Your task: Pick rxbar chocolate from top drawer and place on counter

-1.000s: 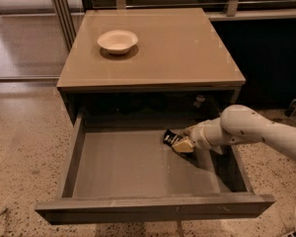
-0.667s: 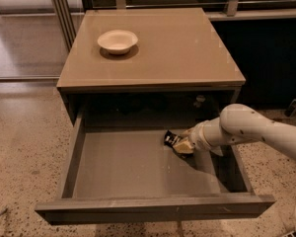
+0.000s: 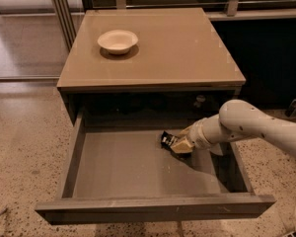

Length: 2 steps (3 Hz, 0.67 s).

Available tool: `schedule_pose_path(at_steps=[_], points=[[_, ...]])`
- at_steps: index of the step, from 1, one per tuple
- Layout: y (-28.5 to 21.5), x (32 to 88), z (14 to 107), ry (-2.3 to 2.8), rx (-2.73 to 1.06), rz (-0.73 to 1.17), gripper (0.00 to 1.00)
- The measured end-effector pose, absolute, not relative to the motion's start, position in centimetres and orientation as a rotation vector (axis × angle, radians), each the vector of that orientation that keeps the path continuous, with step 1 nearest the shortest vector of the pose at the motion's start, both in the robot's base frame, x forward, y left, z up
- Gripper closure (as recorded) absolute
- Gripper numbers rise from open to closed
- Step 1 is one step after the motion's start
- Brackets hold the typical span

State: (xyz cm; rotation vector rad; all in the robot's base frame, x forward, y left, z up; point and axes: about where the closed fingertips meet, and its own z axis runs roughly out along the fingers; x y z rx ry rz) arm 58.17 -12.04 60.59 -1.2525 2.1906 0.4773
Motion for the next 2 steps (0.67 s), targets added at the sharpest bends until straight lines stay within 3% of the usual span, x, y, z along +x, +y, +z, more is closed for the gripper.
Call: schedule_pose_path(at_steps=[2], points=[[-10.0,57.6,71.4,2.105,-1.576,0.391,1.0]])
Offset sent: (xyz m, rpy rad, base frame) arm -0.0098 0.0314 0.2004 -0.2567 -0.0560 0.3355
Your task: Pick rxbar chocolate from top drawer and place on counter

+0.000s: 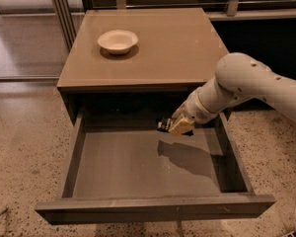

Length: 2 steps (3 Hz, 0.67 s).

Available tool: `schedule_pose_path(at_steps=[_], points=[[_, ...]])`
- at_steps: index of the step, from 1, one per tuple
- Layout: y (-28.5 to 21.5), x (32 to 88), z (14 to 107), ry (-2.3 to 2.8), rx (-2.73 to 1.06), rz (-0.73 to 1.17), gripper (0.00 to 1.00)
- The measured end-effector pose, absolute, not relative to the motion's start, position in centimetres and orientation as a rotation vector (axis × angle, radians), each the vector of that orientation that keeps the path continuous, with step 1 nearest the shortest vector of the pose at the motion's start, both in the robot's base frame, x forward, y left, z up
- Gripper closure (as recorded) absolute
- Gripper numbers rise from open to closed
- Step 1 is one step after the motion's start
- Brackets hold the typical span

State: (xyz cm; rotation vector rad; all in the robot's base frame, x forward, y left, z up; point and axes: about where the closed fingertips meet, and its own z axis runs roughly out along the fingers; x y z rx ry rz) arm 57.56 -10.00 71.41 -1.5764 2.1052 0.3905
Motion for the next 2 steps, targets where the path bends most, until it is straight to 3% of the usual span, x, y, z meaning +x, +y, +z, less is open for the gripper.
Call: schedule_pose_path(at_steps=[1,2], points=[[-7.74,56.93,79.98,2.024,-1.678,0.259,1.0],[-7.87,56.98,79.92,2.026,-1.667,0.257,1.0]])
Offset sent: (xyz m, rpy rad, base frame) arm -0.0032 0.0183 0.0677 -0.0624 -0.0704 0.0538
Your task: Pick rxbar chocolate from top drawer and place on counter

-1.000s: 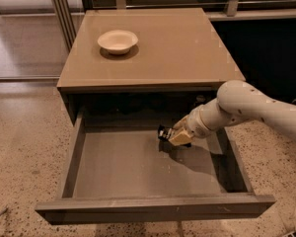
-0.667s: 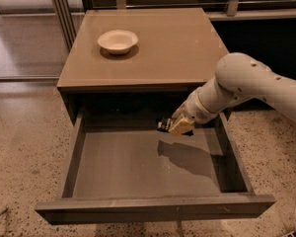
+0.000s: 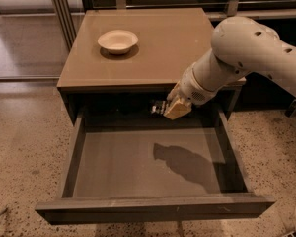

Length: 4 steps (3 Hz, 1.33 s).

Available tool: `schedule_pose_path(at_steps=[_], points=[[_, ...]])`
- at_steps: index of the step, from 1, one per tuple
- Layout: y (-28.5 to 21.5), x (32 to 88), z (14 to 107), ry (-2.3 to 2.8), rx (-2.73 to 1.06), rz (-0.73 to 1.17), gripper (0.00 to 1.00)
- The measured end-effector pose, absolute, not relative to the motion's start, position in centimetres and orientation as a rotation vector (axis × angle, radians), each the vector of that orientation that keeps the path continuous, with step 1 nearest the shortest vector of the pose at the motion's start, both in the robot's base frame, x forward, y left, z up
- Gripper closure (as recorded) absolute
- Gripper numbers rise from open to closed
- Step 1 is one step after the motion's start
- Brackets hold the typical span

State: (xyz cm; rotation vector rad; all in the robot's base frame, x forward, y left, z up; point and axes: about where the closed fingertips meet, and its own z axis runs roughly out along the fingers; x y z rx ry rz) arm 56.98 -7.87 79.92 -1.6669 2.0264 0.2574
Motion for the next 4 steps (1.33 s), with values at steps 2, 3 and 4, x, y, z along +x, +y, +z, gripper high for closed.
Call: schedule_pose_path(at_steps=[2,3,4], points=[[-10.4,63.2,82.5,2.0,-1.557,0.11,1.0],[-11.2,67.0,84.0,1.972,-1.515,0.061,1.0],[-11.8,70.1,84.9,1.948,-1.473,0.048,1.0]])
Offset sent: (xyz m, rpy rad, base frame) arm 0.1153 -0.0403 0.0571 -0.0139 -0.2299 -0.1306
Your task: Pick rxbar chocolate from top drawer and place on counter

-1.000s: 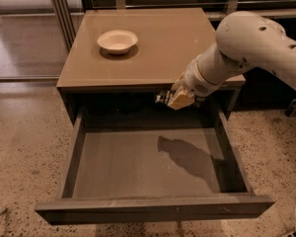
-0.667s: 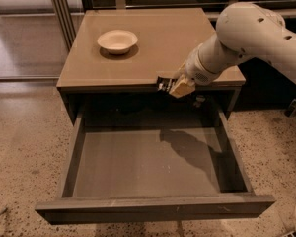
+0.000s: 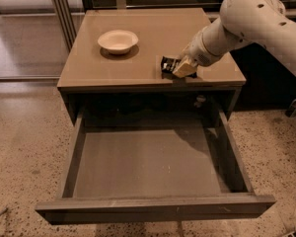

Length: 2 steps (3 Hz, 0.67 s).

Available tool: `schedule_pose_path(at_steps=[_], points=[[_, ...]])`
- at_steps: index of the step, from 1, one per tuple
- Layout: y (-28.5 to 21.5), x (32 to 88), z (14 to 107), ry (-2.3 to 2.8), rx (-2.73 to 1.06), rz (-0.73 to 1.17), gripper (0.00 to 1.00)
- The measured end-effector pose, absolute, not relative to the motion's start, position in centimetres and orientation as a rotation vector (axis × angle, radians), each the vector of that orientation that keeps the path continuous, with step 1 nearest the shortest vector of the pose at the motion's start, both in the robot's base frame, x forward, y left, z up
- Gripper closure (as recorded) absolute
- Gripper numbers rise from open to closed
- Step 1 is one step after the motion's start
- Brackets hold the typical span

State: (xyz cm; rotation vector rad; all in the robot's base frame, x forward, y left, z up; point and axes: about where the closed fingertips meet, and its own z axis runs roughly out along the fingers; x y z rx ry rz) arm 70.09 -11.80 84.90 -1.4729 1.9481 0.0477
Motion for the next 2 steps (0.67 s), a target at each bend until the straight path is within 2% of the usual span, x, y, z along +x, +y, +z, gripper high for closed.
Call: schedule_pose_path(at_steps=[2], points=[[-12.8,74.4,83.5,1.888,-1.318,0.168,1.0]])
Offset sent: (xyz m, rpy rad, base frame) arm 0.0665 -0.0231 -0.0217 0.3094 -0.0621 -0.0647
